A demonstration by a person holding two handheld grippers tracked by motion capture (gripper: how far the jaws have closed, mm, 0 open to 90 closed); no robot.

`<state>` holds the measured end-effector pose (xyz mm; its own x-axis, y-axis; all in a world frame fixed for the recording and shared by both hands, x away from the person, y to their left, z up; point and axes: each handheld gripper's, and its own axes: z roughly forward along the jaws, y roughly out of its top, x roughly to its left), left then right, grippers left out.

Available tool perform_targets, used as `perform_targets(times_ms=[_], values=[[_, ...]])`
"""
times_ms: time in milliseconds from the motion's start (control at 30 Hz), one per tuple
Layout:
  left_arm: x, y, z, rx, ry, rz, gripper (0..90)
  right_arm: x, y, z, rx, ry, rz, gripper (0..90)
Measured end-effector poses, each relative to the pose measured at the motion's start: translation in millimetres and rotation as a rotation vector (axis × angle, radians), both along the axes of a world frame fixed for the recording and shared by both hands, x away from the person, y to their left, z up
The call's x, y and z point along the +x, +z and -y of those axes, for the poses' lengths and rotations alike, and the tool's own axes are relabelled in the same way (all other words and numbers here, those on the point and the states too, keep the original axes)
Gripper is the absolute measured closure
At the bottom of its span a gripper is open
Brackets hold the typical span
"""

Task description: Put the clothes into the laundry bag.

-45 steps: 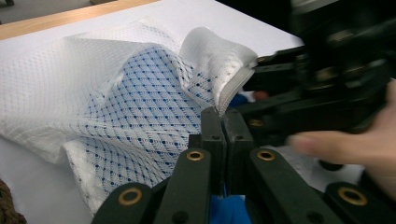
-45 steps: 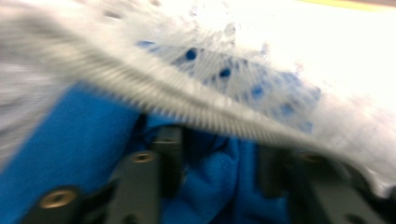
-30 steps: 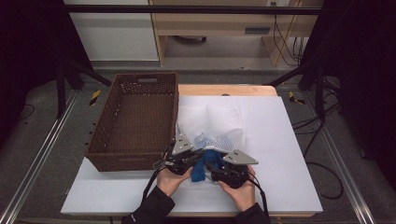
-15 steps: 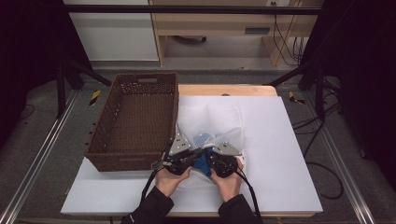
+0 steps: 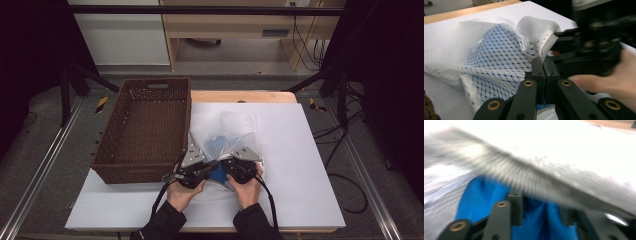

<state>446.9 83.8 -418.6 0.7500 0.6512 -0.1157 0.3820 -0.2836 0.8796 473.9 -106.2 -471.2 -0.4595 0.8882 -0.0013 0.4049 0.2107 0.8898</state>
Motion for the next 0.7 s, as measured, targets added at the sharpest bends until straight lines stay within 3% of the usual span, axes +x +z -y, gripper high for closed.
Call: perform_targets(times_ms=[33,100,267,433,533,600,700], values=[[0.6,-0.2,-0.3,0.001,0.002,-0.001,88.7,-4.5,3.1,3.9,-0.002,0.016,-0.002,52.2],[1.1,-0.2,0.0,-0.001,0.006,-0.002,88.8,-14.8,9.4,12.5,0.039,0.060,-0.021,47.2],[1.6,-0.3,1.2,0.005,0.005,-0.001,88.8,-40.1,20.5,30.8,0.068,0.126,-0.006,41.1],[1.3,-0.8,2.1,0.006,0.008,-0.001,88.7,-41.8,7.0,17.0,0.059,0.157,-0.048,32.3],[0.8,-1.6,1.2,0.010,0.007,-0.001,88.7,-32.0,-7.5,-2.2,0.028,0.140,-0.081,30.1],[0.0,-2.5,0.4,0.010,0.006,0.000,88.8,-25.8,-14.1,-13.1,-0.005,0.098,-0.102,31.5],[-0.3,-3.5,-1.0,0.003,0.009,-0.003,88.8,-19.3,-17.1,-18.9,-0.073,0.009,-0.135,52.7]])
